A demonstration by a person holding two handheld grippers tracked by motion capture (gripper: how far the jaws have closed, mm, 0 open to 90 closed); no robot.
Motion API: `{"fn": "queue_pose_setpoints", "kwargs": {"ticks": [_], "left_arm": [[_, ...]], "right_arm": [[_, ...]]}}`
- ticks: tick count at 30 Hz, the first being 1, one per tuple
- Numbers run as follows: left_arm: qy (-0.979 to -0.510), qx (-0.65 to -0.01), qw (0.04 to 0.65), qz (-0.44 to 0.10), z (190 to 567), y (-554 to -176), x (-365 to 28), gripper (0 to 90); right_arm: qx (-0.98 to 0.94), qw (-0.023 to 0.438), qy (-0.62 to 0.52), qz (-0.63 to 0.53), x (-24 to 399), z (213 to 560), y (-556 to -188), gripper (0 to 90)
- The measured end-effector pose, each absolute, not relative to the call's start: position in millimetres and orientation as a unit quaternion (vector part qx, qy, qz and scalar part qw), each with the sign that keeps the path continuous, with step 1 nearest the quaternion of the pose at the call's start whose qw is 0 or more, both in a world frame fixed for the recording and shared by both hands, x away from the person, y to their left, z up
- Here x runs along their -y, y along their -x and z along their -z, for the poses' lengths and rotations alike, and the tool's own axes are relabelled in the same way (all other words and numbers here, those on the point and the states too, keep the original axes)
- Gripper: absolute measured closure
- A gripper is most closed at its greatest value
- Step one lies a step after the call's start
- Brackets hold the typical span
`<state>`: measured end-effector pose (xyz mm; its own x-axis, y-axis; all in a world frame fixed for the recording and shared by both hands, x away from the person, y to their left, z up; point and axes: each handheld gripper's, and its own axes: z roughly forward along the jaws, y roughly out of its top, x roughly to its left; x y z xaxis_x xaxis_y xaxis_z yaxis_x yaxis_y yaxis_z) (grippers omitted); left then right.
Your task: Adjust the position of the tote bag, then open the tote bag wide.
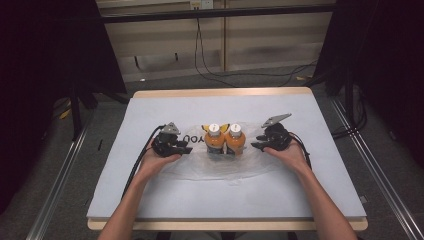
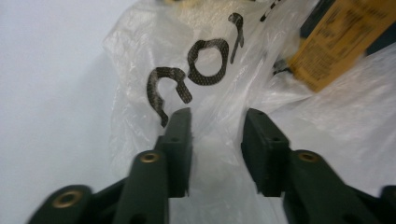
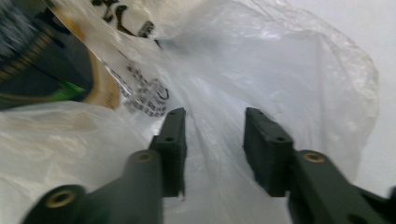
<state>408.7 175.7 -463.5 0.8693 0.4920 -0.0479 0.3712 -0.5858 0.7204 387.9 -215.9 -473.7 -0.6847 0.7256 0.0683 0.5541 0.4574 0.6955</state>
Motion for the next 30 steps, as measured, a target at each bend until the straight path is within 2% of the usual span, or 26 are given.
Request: {"fn": "queue_pose_setpoints", "kwargs": {"ticks": [7,13,18,21,22,23,25,26,27,28,29,30], "left_arm": [[-0.876,-0.239,0.411,-0.088,440,-400,-179,45.5],[-0.866,-0.232,0.430,-0.102,419,-392,-180,37.2],[-0.861,-0.223,0.443,-0.112,407,-387,-181,38.0],[-0.860,-0.212,0.450,-0.111,402,-384,-180,47.2],[-0.861,-0.206,0.451,-0.112,399,-383,-178,47.2],[-0.861,-0.199,0.455,-0.107,398,-382,-177,51.9],[-0.864,-0.189,0.455,-0.108,396,-379,-171,56.8],[-0.868,-0.175,0.454,-0.102,397,-379,-168,63.5],[-0.868,-0.175,0.454,-0.102,397,-379,-168,66.1],[-0.875,-0.165,0.446,-0.096,400,-378,-162,67.8],[-0.875,-0.165,0.446,-0.096,400,-378,-162,70.2],[-0.878,-0.160,0.442,-0.089,401,-378,-159,70.2]], "right_arm": [[-0.831,0.118,-0.369,-0.400,222,452,-378,36.2],[-0.818,0.136,-0.361,-0.426,228,428,-368,30.0],[-0.809,0.153,-0.357,-0.442,234,412,-361,27.8],[-0.808,0.162,-0.349,-0.447,233,404,-356,30.1],[-0.808,0.161,-0.347,-0.448,232,402,-355,32.3],[-0.809,0.162,-0.343,-0.449,230,400,-354,34.2],[-0.814,0.158,-0.330,-0.452,226,396,-352,45.9],[-0.819,0.152,-0.321,-0.451,221,394,-350,52.8],[-0.819,0.152,-0.321,-0.451,221,394,-350,52.8],[-0.824,0.142,-0.307,-0.454,216,393,-350,61.8],[-0.824,0.142,-0.307,-0.454,216,393,-350,61.8],[-0.827,0.140,-0.303,-0.453,213,393,-351,65.9]]}}
